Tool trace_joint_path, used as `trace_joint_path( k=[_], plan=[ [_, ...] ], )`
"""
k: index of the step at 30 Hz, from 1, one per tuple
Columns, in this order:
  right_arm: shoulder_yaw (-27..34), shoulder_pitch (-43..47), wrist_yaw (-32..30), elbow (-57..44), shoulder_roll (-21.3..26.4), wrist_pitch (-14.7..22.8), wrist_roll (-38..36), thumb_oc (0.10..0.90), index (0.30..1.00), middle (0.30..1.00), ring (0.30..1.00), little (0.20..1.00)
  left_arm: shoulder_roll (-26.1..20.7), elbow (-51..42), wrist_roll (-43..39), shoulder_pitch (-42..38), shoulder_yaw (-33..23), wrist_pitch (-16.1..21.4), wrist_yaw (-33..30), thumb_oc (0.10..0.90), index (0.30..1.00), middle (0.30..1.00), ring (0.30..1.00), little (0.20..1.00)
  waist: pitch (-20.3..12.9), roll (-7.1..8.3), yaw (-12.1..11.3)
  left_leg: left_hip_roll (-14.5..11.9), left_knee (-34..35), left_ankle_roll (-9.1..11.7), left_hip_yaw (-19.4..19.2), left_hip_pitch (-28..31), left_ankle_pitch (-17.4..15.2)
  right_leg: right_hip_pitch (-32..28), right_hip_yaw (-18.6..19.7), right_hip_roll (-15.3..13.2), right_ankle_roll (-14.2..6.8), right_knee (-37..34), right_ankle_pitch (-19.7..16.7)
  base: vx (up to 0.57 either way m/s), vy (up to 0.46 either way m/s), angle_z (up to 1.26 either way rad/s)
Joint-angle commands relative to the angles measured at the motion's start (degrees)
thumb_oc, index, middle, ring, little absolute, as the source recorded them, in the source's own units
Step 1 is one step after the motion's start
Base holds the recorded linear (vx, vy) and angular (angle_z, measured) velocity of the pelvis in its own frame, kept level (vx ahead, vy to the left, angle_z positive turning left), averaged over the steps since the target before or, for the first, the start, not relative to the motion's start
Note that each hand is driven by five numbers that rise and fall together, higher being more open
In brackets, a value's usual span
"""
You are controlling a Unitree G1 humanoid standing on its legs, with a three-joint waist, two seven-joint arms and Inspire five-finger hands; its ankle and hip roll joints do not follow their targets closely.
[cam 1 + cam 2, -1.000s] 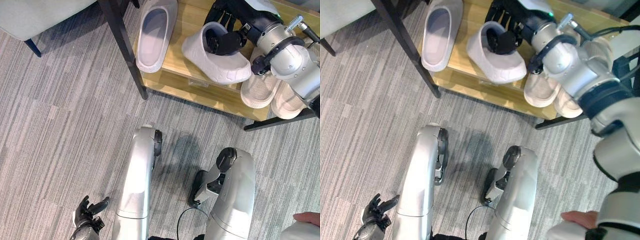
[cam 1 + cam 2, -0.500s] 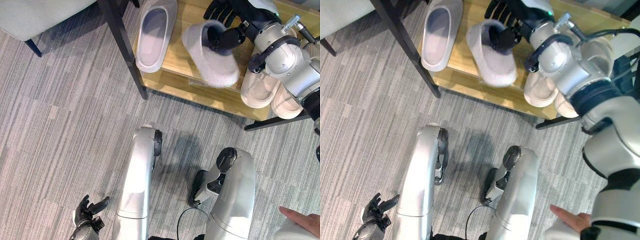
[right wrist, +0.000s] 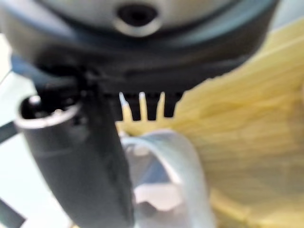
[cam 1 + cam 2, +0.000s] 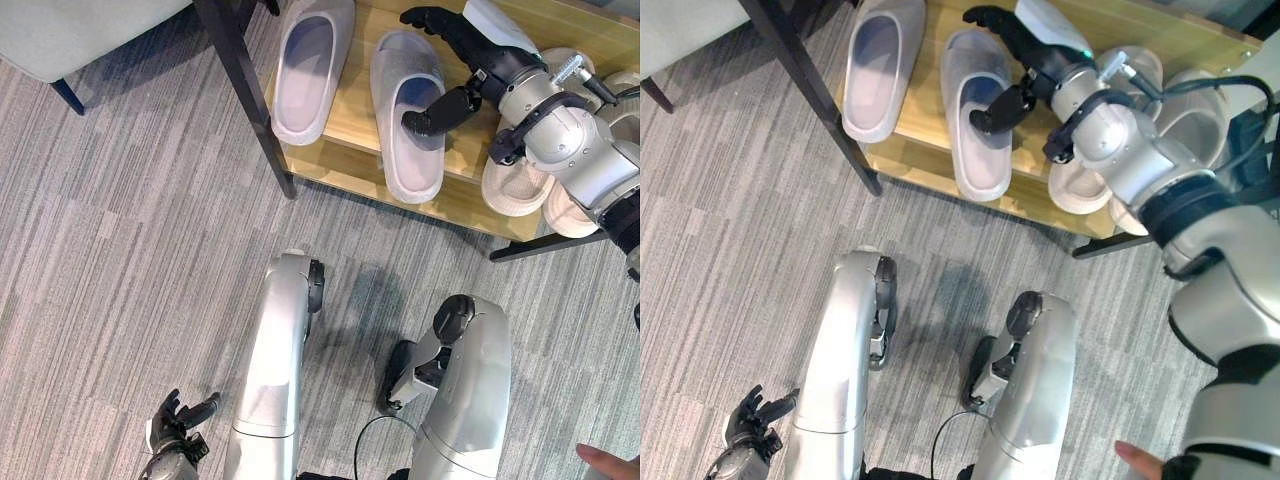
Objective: Arrange the slippers neatly on the shoe rack.
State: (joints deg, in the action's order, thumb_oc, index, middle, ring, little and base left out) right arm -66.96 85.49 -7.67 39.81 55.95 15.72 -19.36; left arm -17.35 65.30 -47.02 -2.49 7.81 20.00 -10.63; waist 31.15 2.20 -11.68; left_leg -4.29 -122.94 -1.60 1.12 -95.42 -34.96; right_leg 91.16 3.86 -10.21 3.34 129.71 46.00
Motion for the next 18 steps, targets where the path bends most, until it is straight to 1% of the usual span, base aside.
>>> trace_joint_path(
  k=[1, 5, 11, 12, 14, 15, 16, 17, 18],
  plan=[
    [5.75, 4.47, -4.14, -6.66, 5.11, 3.87, -2.01, 0.8, 0.9, 0.9, 0.9, 0.9, -3.43, -0.37, 1.3, 3.32, 0.75, 2.26, -0.98, 0.8, 0.9, 0.9, 0.9, 0.9, -1.35, -0.16, -2.05, -1.14, -3.86, -0.29, 2.29, 5.46, -11.12, -1.2, 2.19, -0.84, 5.62, 0.47, -1.74, 0.0, 0.0, 0.0],
    [8.05, 3.46, -6.44, -7.84, 5.87, 4.69, -0.64, 0.8, 0.9, 0.9, 0.9, 0.9, -3.38, -0.44, 1.72, 3.11, 0.43, 2.87, -1.82, 0.8, 0.9, 0.9, 0.9, 0.9, -1.35, -0.17, -1.86, -1.15, -4.03, -0.28, 2.43, 5.46, -11.11, -1.2, 2.26, -0.73, 5.55, 0.57, -1.73, 0.0, 0.0, 0.0],
    [10.54, 1.78, -7.94, -8.84, 6.26, 5.1, 0.09, 0.8, 0.9, 0.9, 0.9, 0.9, -3.76, -0.88, 2.08, 2.52, 0.24, 3.3, -2.47, 0.8, 0.9, 0.9, 0.9, 0.9, -1.35, -0.1, -1.64, -1.11, -4.29, -0.31, 2.43, 5.46, -11.17, -1.2, 2.22, -0.65, 5.49, 0.76, -1.65, 0.0, 0.0, 0.0],
    [12.15, 0.39, -8.84, -11.55, 7.38, 6.11, 0.51, 0.8, 0.9, 0.9, 0.9, 0.9, -3.61, -1.0, 2.15, 2.49, -0.17, 3.44, -2.61, 0.8, 0.9, 0.9, 0.9, 0.9, -1.35, 0.05, -1.46, -1.16, -4.26, -0.3, 2.35, 5.46, -11.14, -1.2, 2.24, -0.64, 5.4, 0.88, -1.62, 0.0, 0.0, 0.0],
    [13.14, -0.66, -9.06, -13.11, 7.88, 6.48, 0.54, 0.8, 0.9, 0.9, 0.9, 0.9, -3.52, -1.05, 2.19, 2.4, -0.37, 3.46, -2.73, 0.8, 0.9, 0.9, 0.9, 0.9, -1.35, 0.12, -1.4, -1.12, -4.29, -0.27, 2.37, 5.46, -11.1, -1.2, 2.26, -0.62, 5.38, 0.95, -1.59, 0.0, 0.0, 0.0],
    [15.48, -3.07, -9.57, -16.57, 9.12, 7.45, 1.01, 0.8, 0.9, 0.9, 0.9, 0.9, -3.19, -1.08, 2.64, 2.28, -0.81, 3.5, -2.9, 0.8, 0.9, 0.9, 0.9, 0.9, -1.35, 0.24, -1.02, -1.16, -4.42, -0.25, 2.22, 5.46, -11.09, -1.2, 2.31, -0.57, 5.36, 1.07, -1.57, 0.0, 0.0, 0.0],
    [15.82, -3.42, -9.6, -16.75, 9.21, 7.39, 1.1, 0.8, 0.9, 0.9, 0.9, 0.9, -3.29, -1.09, 2.66, 2.28, -0.77, 3.49, -2.92, 0.8, 0.9, 0.9, 0.9, 0.9, -1.35, 0.31, -1.09, -1.16, -4.43, -0.26, 2.22, 5.46, -11.09, -1.2, 2.32, -0.57, 5.35, 1.09, -1.57, 0.0, 0.0, 0.0],
    [18.43, -5.85, -10.4, -20.74, 10.46, 8.32, 2.43, 0.8, 0.9, 0.9, 0.9, 0.9, -2.8, -1.11, 3.23, 2.17, -1.19, 3.73, -3.19, 0.8, 0.9, 0.9, 0.9, 0.9, -1.35, 0.34, -0.75, -1.15, -4.42, -0.27, 2.23, 5.46, -11.06, -1.2, 2.24, -0.56, 5.34, 1.13, -1.5, 0.0, 0.0, 0.0],
    [19.55, -7.09, -10.73, -22.26, 11.16, 8.57, 3.23, 0.8, 0.9, 0.9, 0.9, 0.9, -2.64, -1.07, 3.45, 2.11, -1.39, 3.68, -3.27, 0.8, 0.9, 0.9, 0.9, 0.9, -1.35, 0.41, -0.62, -1.11, -4.45, -0.27, 2.28, 5.46, -11.04, -1.2, 2.25, -0.5, 5.35, 1.12, -1.47, 0.0, 0.0, 0.0]
  ],
)
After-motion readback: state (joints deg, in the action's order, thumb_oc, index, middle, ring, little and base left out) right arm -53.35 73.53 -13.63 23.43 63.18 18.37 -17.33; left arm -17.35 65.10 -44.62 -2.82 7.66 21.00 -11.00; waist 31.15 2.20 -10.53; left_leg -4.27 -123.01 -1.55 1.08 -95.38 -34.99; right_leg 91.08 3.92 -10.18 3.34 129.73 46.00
